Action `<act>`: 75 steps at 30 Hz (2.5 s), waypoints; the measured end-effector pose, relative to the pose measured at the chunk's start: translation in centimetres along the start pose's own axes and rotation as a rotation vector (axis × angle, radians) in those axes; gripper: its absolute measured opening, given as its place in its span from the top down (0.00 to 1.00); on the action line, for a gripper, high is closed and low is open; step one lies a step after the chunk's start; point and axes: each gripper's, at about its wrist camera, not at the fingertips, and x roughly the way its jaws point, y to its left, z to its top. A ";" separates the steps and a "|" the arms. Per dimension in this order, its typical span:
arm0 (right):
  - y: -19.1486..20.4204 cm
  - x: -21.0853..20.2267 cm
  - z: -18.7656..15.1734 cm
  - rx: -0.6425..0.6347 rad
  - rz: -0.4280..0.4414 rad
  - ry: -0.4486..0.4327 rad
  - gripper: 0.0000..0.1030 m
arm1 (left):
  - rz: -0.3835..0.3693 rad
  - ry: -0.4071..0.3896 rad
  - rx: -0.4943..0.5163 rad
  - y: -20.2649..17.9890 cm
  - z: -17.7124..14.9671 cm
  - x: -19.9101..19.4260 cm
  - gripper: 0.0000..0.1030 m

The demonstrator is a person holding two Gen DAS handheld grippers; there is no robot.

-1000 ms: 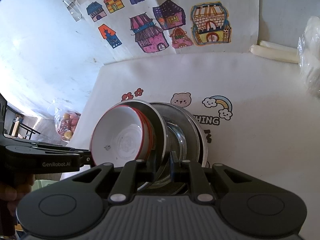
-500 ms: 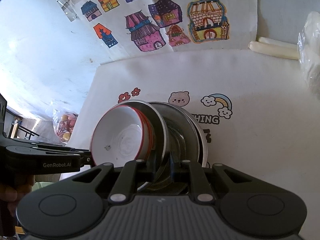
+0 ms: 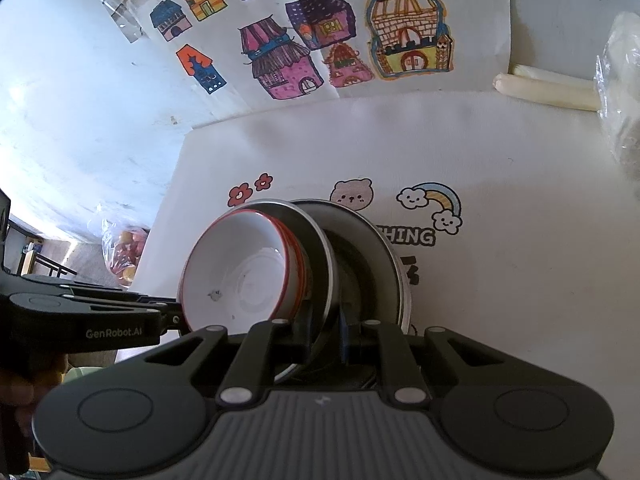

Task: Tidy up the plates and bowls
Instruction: 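Lower the steel bowl onto the steel plate stack with both grippers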

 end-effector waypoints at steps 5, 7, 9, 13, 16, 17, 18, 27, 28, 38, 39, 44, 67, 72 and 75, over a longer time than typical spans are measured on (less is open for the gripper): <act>-0.1 -0.1 0.1 0.006 -0.002 0.006 0.85 | 0.007 0.009 0.005 -0.2 0.1 0.1 0.88; -0.2 -0.1 0.1 0.010 -0.004 0.008 0.85 | 0.007 0.011 0.007 -0.2 0.2 0.2 0.88; -0.2 -0.1 0.1 0.015 -0.006 0.010 0.85 | 0.005 0.016 0.009 -0.3 0.2 0.3 0.88; -0.3 -0.4 0.2 0.022 -0.009 0.002 0.85 | 0.004 0.016 0.011 -0.4 0.3 0.3 0.88; -0.3 -0.6 0.4 0.023 -0.011 -0.012 0.85 | 0.002 0.011 0.012 -0.5 0.5 0.3 0.88; -0.3 -0.6 0.5 0.023 -0.012 -0.014 0.85 | 0.003 0.009 0.014 -0.5 0.6 0.3 0.88; -0.3 -0.6 0.6 0.024 -0.013 -0.015 0.85 | 0.005 0.010 0.015 -0.6 0.6 0.3 0.88; -0.8 -0.2 0.6 0.039 -0.019 -0.002 0.85 | 0.024 0.026 0.031 -1.2 0.8 0.7 0.88; -0.8 -0.2 0.6 0.040 -0.020 0.000 0.85 | 0.024 0.028 0.031 -1.2 0.8 0.7 0.87; -0.8 -0.1 0.2 0.042 -0.024 0.028 0.85 | 0.031 0.035 0.038 -1.3 0.7 0.9 0.87; -0.8 -0.1 0.2 0.042 -0.025 0.029 0.86 | 0.032 0.036 0.039 -1.3 0.7 0.9 0.87; -0.9 -0.2 0.1 0.045 -0.026 0.035 0.86 | 0.033 0.039 0.043 -1.5 0.6 0.9 0.87; -0.9 -0.4 0.0 0.074 -0.027 0.029 0.84 | 0.032 0.034 0.020 -1.2 0.5 0.8 0.87; -0.8 -0.5 0.0 0.069 -0.031 0.027 0.84 | 0.035 0.031 0.015 -1.2 0.5 0.7 0.87; -0.8 -0.6 0.0 0.069 -0.033 0.025 0.83 | 0.044 0.028 0.015 -1.2 0.5 0.6 0.83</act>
